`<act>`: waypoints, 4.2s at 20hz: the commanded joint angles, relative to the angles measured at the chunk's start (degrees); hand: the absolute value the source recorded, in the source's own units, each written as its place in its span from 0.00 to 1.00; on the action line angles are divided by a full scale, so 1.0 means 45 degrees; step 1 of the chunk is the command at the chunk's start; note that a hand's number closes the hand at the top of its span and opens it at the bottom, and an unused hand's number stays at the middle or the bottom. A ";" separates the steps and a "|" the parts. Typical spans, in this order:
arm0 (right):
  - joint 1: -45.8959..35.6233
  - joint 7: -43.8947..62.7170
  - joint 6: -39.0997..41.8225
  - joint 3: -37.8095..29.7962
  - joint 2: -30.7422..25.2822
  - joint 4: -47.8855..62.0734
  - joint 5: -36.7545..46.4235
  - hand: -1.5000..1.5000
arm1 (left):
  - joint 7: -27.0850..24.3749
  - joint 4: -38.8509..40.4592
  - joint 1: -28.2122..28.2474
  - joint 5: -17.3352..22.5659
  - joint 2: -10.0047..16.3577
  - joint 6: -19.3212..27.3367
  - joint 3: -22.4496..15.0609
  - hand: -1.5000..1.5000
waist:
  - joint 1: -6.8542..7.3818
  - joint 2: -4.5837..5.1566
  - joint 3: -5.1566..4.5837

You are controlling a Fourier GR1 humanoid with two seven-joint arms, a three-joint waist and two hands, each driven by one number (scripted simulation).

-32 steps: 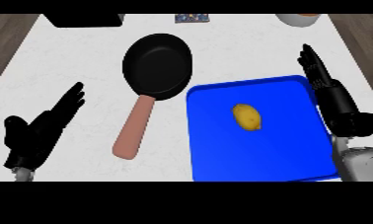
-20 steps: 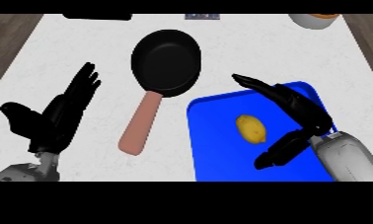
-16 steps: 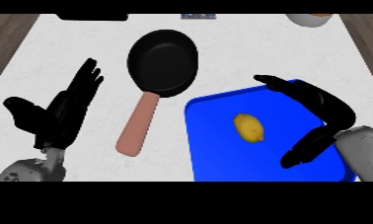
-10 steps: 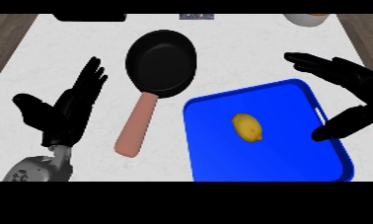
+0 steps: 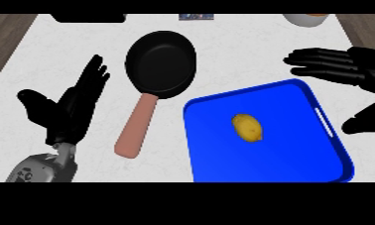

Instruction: Pick the lemon from the tray and place it in the pot

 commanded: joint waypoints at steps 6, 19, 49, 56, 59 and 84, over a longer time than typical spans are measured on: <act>-0.0448 0.1884 0.1711 0.0829 0.0855 -0.0455 0.1481 0.00 | -0.0047 0.0904 -0.0614 -0.0140 -0.0400 -0.0655 0.0542 0.50 | -0.0083 0.0020 0.0001; -0.0553 0.2204 0.1499 0.1509 0.2588 0.0997 0.5274 0.00 | -0.0056 0.0712 -0.0108 -0.0856 -0.1004 -0.0964 0.0938 0.50 | -0.0018 0.0033 0.0005; 0.0559 0.3697 0.1744 0.0475 0.6593 0.1032 0.9743 0.00 | 0.0474 -0.1010 0.1293 -0.2055 -0.1836 -0.2494 0.1931 0.50 | 0.0023 0.0008 0.0005; 0.0974 0.3310 0.0736 0.0668 0.6540 0.2316 1.1519 0.00 | 0.0674 -0.0035 0.0217 -0.2456 -0.2549 -0.2205 0.2042 0.50 | -0.0034 0.0021 0.0007; 0.1286 0.3532 0.0989 0.0883 0.6692 0.1611 1.2044 0.00 | 0.0514 -0.0688 0.1012 -0.2467 -0.2389 -0.2646 0.2005 0.50 | -0.0043 -0.0001 0.0005; 0.2844 0.9245 -0.0922 -0.3124 1.1352 0.3535 1.2733 1.00 | 0.1180 -0.0428 0.0775 -0.2919 -0.2721 -0.2300 0.2975 0.50 | -0.1473 -0.0348 -0.0040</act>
